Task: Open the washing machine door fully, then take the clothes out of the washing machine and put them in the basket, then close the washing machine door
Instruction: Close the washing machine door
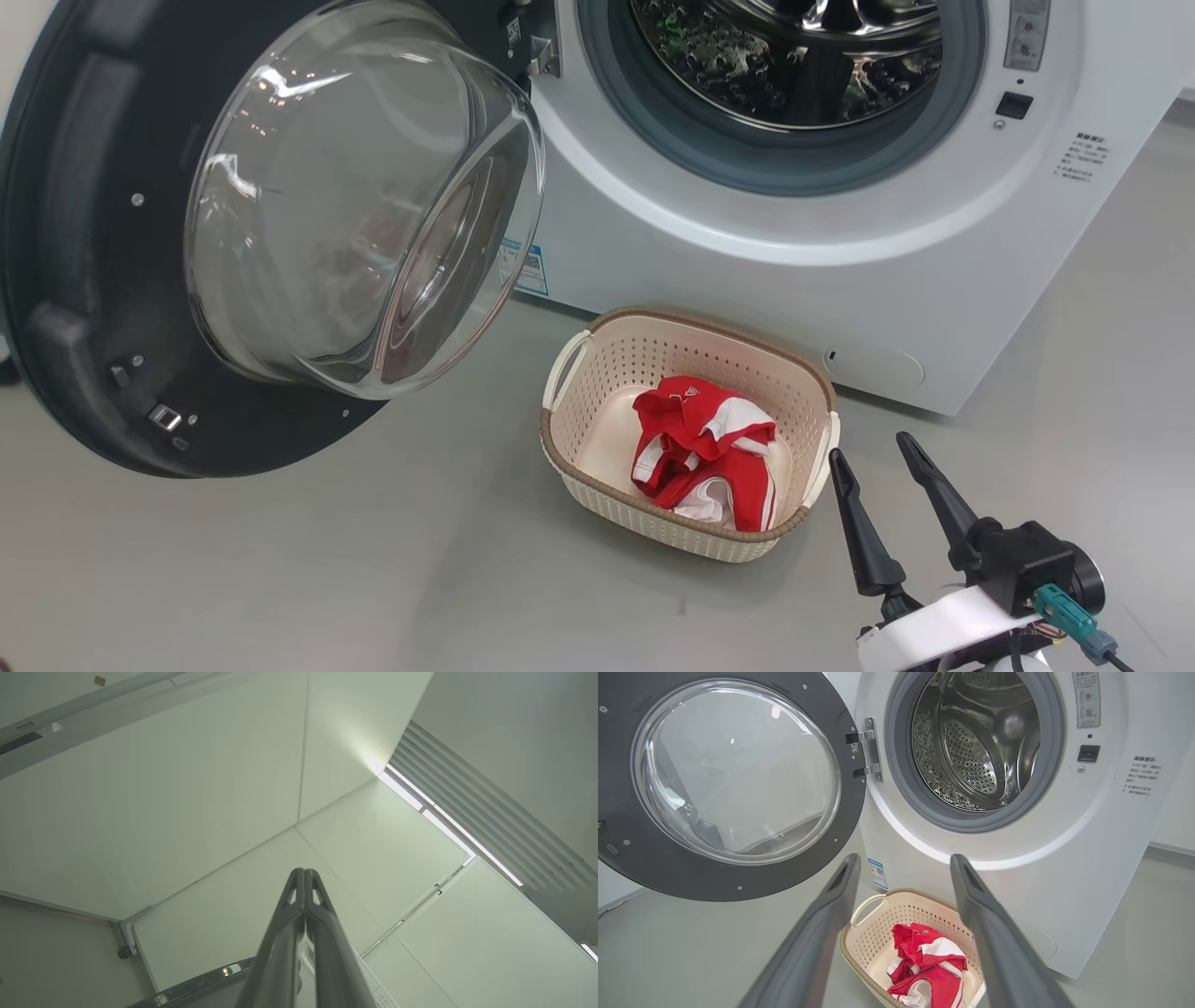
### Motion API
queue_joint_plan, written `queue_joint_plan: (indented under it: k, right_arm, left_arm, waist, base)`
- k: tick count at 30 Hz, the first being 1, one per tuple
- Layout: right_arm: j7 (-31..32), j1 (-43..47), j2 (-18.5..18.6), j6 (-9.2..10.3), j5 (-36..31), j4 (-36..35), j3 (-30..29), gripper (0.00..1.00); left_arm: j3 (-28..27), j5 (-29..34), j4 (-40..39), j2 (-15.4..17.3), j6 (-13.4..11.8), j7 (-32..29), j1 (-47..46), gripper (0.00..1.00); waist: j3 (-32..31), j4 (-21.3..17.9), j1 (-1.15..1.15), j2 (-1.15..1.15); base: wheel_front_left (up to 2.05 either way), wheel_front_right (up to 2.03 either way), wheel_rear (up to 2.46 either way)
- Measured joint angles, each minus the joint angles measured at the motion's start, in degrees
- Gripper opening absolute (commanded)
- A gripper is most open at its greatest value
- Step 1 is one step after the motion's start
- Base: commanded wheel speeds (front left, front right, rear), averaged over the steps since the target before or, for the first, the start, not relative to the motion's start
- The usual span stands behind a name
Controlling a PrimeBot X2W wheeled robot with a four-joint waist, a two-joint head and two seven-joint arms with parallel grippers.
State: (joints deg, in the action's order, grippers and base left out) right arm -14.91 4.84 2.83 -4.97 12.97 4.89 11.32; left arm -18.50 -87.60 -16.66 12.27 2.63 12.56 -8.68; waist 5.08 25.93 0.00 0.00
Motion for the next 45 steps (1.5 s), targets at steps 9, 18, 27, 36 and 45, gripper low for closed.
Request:
queue_joint_plan:
  k: [9, 18, 27, 36, 45]
  right_arm:
    - [0.0, -1.2, 1.1, -0.26, -0.5, 0.0, 0.1, 1.0]
    - [0.0, -2.6, 1.6, -0.52, -0.6, 0.1, 0.8, 1.0]
    - [0.0, -2.7, 2.2, -0.96, -0.6, 0.1, 0.5, 1.0]
    - [0.0, -3.2, 2.4, -1.01, -0.6, 0.2, 0.5, 1.0]
    - [0.0, -3.2, 2.5, -1.02, -0.6, 0.5, 0.5, 1.0]
  left_arm:
    - [-2.5, -7.9, 14.5, 5.3, -5.5, -6.8, -3.7, 0.0]
    - [-1.4, -12.4, 23.5, 7.0, -7.5, -13.9, -4.4, 0.0]
    - [2.6, -13.3, 29.6, 8.5, -7.6, -19.7, -5.6, 0.0]
    - [4.1, -14.4, 32.2, 9.5, -6.3, -24.9, -6.3, 0.0]
    - [5.4, -16.7, 32.9, 10.4, -3.2, -31.0, -6.3, 0.0]
  waist:
    - [2.3, -0.7, 0.0, 0.0]
    - [3.5, -2.0, 0.0, 0.0]
    - [4.5, -2.9, 0.0, 0.0]
    - [4.8, -3.1, 0.0, 0.0]
    - [4.6, -2.7, 0.0, 0.0]
  base:
    - [0.0, 0.0, 0.0]
    - [0.0, 0.0, 0.0]
    - [0.0, 0.0, 0.0]
    - [0.0, 0.0, 0.0]
    - [0.0, 0.0, 0.0]
